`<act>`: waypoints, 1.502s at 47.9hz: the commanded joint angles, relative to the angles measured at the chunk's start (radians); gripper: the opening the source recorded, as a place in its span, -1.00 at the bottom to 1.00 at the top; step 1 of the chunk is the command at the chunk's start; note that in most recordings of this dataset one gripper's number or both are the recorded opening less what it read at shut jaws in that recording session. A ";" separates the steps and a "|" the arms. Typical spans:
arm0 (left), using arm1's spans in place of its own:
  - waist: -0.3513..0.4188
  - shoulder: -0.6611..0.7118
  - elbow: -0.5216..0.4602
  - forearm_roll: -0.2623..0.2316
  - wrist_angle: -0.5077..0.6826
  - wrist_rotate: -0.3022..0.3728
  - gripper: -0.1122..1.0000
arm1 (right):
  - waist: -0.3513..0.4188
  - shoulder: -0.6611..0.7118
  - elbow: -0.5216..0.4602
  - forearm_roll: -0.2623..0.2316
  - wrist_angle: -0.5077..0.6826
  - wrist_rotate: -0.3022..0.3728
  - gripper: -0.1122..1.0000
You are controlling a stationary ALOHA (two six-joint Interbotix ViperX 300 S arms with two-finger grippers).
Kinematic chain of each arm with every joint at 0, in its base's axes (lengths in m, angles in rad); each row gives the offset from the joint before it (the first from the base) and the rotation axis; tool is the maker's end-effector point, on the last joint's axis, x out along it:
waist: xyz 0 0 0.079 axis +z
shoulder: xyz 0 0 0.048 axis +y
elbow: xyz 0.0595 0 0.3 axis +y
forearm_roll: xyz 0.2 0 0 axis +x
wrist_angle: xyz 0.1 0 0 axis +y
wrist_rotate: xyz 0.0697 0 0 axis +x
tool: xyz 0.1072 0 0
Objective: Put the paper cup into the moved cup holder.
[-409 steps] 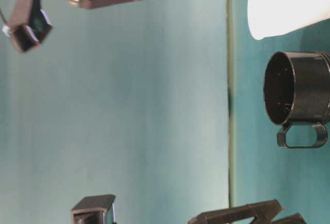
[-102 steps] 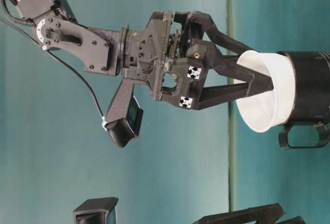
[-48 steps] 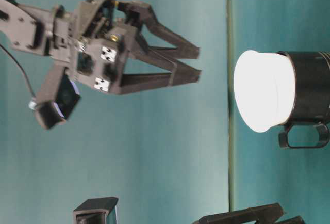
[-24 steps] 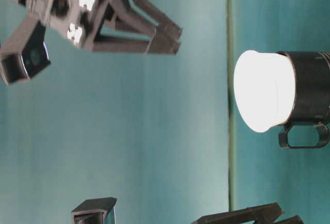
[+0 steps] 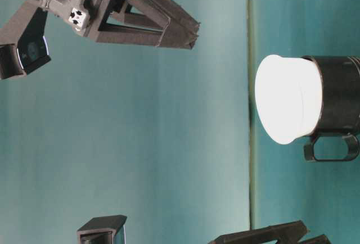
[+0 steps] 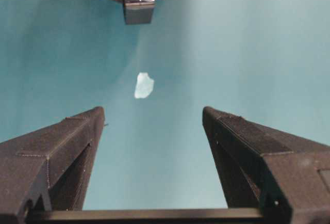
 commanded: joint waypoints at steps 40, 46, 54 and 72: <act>0.000 -0.018 -0.021 0.003 -0.006 0.002 0.64 | 0.005 -0.025 -0.008 -0.002 -0.009 -0.009 0.56; 0.000 -0.018 -0.021 0.003 -0.008 0.002 0.64 | 0.003 -0.026 -0.005 -0.002 -0.009 -0.009 0.56; 0.000 -0.018 -0.021 0.003 -0.008 0.000 0.64 | 0.003 -0.031 0.000 -0.002 -0.009 -0.008 0.56; 0.000 -0.018 -0.021 0.003 -0.008 0.000 0.64 | 0.005 -0.035 0.006 -0.002 -0.009 -0.008 0.56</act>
